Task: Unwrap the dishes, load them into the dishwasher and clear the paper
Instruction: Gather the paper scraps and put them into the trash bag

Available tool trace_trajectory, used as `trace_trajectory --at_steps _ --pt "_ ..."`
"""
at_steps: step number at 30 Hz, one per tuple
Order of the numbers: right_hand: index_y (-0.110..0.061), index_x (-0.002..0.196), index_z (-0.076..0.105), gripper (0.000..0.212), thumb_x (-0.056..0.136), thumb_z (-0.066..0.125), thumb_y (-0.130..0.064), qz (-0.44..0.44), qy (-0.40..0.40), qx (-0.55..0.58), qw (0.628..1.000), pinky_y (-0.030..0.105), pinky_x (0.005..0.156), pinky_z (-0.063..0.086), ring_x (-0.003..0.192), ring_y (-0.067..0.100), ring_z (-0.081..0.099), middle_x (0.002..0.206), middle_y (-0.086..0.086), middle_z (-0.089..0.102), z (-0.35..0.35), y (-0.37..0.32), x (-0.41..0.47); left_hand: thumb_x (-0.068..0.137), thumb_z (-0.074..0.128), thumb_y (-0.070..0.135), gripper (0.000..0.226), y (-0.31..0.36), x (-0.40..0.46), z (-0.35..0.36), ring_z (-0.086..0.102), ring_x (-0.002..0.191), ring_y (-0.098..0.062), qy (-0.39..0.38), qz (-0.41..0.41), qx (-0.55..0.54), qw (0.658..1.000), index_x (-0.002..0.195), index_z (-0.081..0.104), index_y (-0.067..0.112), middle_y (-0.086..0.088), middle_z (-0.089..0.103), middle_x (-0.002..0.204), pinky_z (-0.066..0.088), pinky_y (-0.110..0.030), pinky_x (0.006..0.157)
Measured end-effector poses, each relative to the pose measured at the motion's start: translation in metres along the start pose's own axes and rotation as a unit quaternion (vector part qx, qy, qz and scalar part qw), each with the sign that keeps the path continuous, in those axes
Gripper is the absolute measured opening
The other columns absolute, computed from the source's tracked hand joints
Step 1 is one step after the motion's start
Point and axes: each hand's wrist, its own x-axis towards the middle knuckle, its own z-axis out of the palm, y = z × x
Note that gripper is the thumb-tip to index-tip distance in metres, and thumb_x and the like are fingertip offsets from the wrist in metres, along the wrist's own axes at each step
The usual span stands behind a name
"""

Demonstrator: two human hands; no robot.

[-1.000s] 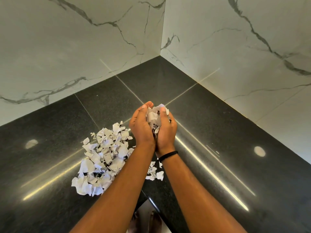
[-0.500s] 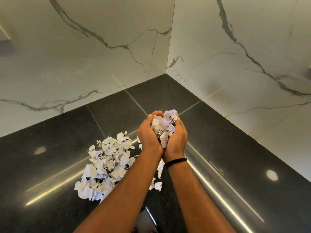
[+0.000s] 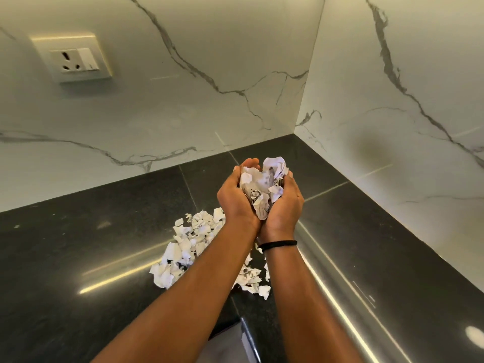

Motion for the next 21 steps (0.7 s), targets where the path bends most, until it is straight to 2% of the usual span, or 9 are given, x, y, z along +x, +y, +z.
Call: trace_trajectory --at_steps 2,5,7,9,11,12,16,19,21 --pt "-0.007 0.105 0.073 0.031 0.107 0.045 -0.021 0.012 -0.015 0.006 1.0 0.024 0.067 0.058 0.083 0.017 0.075 0.089 0.005 0.078 0.015 0.006 -0.011 0.103 0.044 0.028 0.035 0.019 -0.005 -0.005 0.067 0.112 -0.037 0.001 0.017 -0.005 1.0 0.107 0.071 0.006 -0.015 0.069 0.117 0.049 -0.051 0.105" --pt "-0.006 0.107 0.072 0.03 0.106 0.047 -0.021 0.042 -0.043 0.023 0.998 0.024 0.064 0.057 0.081 0.017 0.075 0.089 0.006 0.077 0.04 0.02 -0.033 0.103 0.041 0.028 0.038 0.054 -0.015 -0.02 0.061 0.121 -0.043 0.003 0.048 -0.014 0.999 0.114 0.067 0.003 -0.024 0.064 0.128 0.048 -0.054 0.106" --pt "-0.005 0.107 0.071 0.03 0.106 0.046 -0.021 0.067 -0.072 0.033 0.995 0.025 0.064 0.058 0.08 0.017 0.075 0.088 0.006 0.077 0.058 0.034 -0.053 0.102 0.041 0.026 0.036 0.082 -0.024 -0.033 0.063 0.117 -0.044 0.01 0.076 -0.021 0.997 0.108 0.067 0.002 -0.026 0.064 0.123 0.049 -0.055 0.104" --pt "-0.005 0.106 0.071 0.031 0.106 0.045 -0.022 0.079 -0.105 0.037 0.991 0.029 0.07 0.06 0.085 0.021 0.074 0.092 0.01 0.076 0.075 0.052 -0.074 0.1 0.042 0.025 0.033 0.11 -0.037 -0.046 0.064 0.113 -0.044 0.022 0.096 -0.033 0.995 0.101 0.067 0.003 -0.025 0.063 0.118 0.05 -0.055 0.103" --pt "-0.006 0.104 0.072 0.032 0.106 0.045 -0.023 0.096 -0.14 0.036 0.985 0.033 0.075 0.06 0.088 0.024 0.074 0.095 0.012 0.076 0.092 0.073 -0.102 0.099 0.043 0.025 0.032 0.142 -0.052 -0.068 0.061 0.119 -0.047 0.039 0.119 -0.046 0.991 0.101 0.067 0.004 -0.024 0.063 0.119 0.048 -0.055 0.104" --pt "-0.006 0.103 0.072 0.032 0.106 0.045 -0.024 0.107 -0.156 0.032 0.981 0.034 0.075 0.059 0.088 0.025 0.073 0.095 0.012 0.075 0.101 0.085 -0.119 0.099 0.043 0.026 0.032 0.159 -0.063 -0.081 0.061 0.119 -0.047 0.05 0.133 -0.051 0.989 0.102 0.067 0.004 -0.023 0.064 0.117 0.048 -0.055 0.104" --pt "0.001 0.11 0.07 0.035 0.106 0.045 -0.023 0.137 -0.201 -0.003 0.97 0.035 0.076 0.06 0.09 0.029 0.072 0.1 0.018 0.074 0.125 0.13 -0.185 0.103 0.039 0.031 0.038 0.215 -0.113 -0.129 0.068 0.1 -0.039 0.086 0.183 -0.07 0.977 0.106 0.068 0.006 -0.019 0.07 0.103 0.053 -0.051 0.099" --pt "0.003 0.114 0.069 0.036 0.106 0.044 -0.022 0.161 -0.232 -0.032 0.959 0.035 0.075 0.06 0.09 0.029 0.072 0.102 0.02 0.073 0.135 0.165 -0.238 0.104 0.039 0.031 0.04 0.251 -0.151 -0.17 0.069 0.097 -0.037 0.128 0.215 -0.087 0.964 0.109 0.069 0.005 -0.017 0.07 0.103 0.056 -0.048 0.093" --pt "0.003 0.114 0.069 0.036 0.106 0.045 -0.022 0.179 -0.254 -0.042 0.949 0.035 0.075 0.059 0.091 0.03 0.072 0.102 0.021 0.074 0.141 0.186 -0.273 0.104 0.04 0.032 0.042 0.273 -0.177 -0.198 0.069 0.103 -0.038 0.148 0.229 -0.105 0.956 0.115 0.068 0.004 -0.017 0.069 0.109 0.056 -0.048 0.094"
